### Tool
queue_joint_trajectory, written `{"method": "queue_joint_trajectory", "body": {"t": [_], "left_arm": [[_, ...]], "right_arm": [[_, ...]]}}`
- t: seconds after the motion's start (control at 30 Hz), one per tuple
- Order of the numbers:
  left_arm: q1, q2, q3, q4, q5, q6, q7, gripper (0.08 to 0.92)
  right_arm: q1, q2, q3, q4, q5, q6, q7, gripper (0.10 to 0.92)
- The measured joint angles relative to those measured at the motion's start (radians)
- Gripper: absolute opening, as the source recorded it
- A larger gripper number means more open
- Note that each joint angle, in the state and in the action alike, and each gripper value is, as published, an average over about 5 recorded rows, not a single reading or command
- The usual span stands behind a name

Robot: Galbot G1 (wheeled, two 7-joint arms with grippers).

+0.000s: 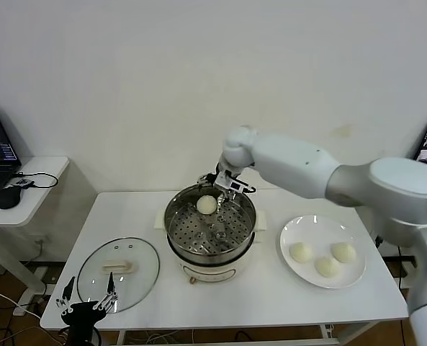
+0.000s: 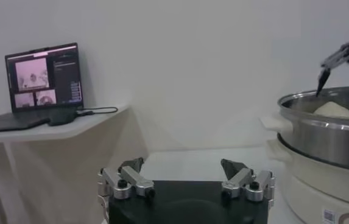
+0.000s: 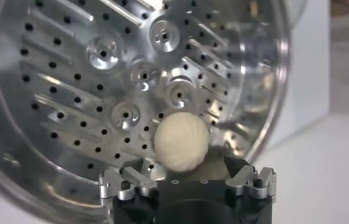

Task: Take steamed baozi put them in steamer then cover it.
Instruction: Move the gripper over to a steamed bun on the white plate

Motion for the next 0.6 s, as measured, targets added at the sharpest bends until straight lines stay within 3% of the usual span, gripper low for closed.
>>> {"method": "queue_joint_trajectory", "body": {"t": [0.3,0.6], "left_arm": [[0.018,0.026,-0.014,-0.023,-0.003,0.008,0.001,0.823],[0.016,0.041,-0.009,-0.017,0.000,0.011,0.003,0.823]], "right_arm": [[0.049,-0.325,0.005,0.272,0.104,-0.269,-0.044,0.823],[-0.074,-0.602,0.074,0.421,0.071,-0.383,-0.043,0.823]]}}
